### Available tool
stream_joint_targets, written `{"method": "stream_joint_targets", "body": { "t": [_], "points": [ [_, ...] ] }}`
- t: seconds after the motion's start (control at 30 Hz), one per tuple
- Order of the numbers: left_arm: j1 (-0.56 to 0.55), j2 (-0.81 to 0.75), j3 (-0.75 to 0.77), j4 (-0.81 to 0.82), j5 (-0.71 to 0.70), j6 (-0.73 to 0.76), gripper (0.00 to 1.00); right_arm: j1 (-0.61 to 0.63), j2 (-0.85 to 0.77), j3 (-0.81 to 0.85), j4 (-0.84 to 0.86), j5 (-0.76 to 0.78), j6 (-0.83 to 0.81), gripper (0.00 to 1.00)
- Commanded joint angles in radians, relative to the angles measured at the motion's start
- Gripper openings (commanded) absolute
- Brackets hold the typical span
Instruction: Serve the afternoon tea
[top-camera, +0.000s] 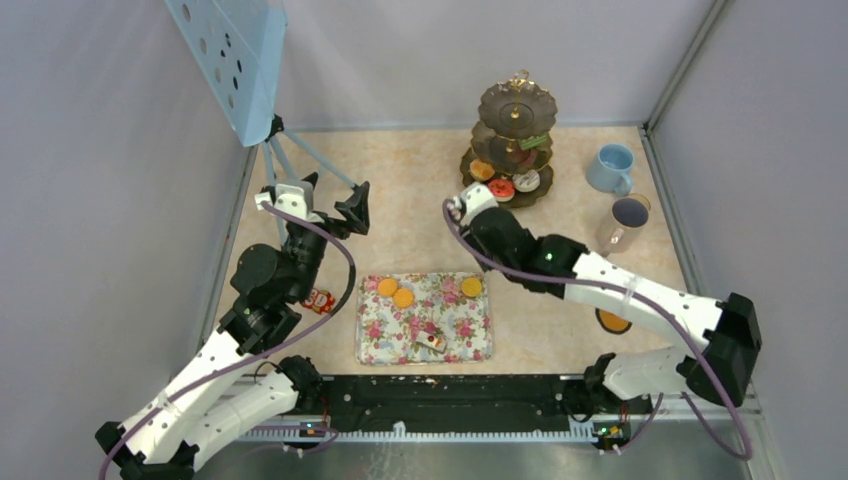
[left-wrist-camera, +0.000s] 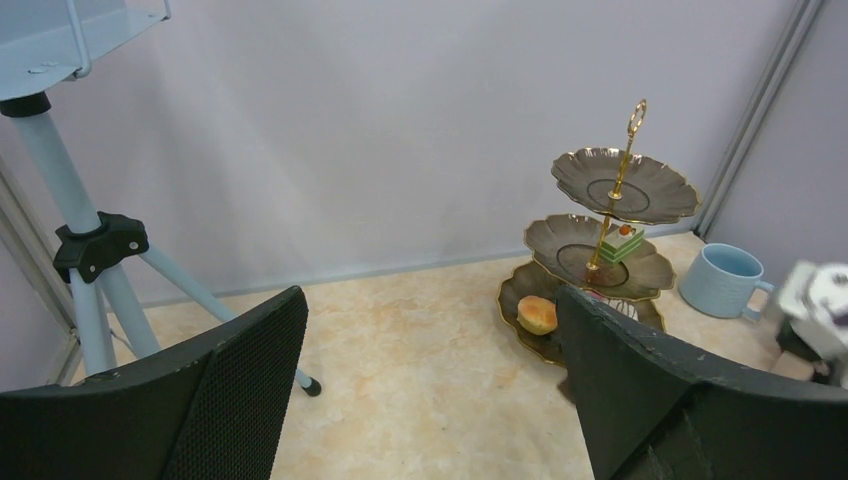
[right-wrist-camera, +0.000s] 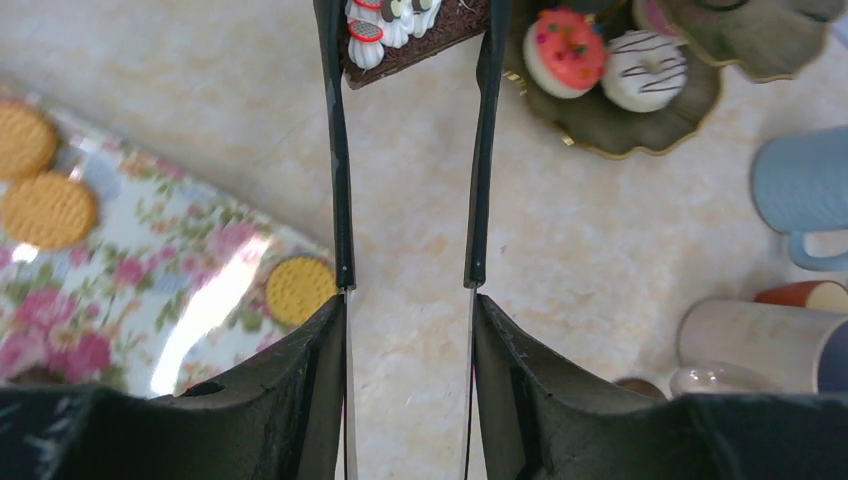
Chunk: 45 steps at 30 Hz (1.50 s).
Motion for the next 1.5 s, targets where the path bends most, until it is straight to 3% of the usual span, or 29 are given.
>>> {"method": "stream_joint_targets", "body": {
  "t": [0.0, 0.47, 0.87, 1.07, 1.27, 1.47],
  "points": [
    [0.004, -0.015, 0.008, 0.025, 0.017, -0.018, 0.99, -0.105, 0.064, 0.138, 0.114, 0.138, 0.037, 0.14],
    [0.004, -0.026, 0.007, 0.028, 0.020, -0.017, 0.99, -0.319, 0.303, 0.389, 0.117, 0.093, 0.108, 0.14],
    [0.003, -0.027, 0.005, 0.028, 0.028, -0.026, 0.99, -0.402, 0.391, 0.417, 0.219, 0.031, 0.130, 0.17],
    [0.003, -0.032, 0.005, 0.028, 0.028, -0.025, 0.99, -0.429, 0.461, 0.462, 0.235, 0.014, 0.152, 0.26],
    [0.002, -0.032, 0.005, 0.027, 0.027, -0.024, 0.99, -0.448, 0.498, 0.486, 0.247, 0.009, 0.164, 0.44],
    [0.002, -0.033, 0.006, 0.029, 0.026, -0.023, 0.99, -0.451, 0.481, 0.482, 0.243, -0.029, 0.157, 0.50]
  ]
}}
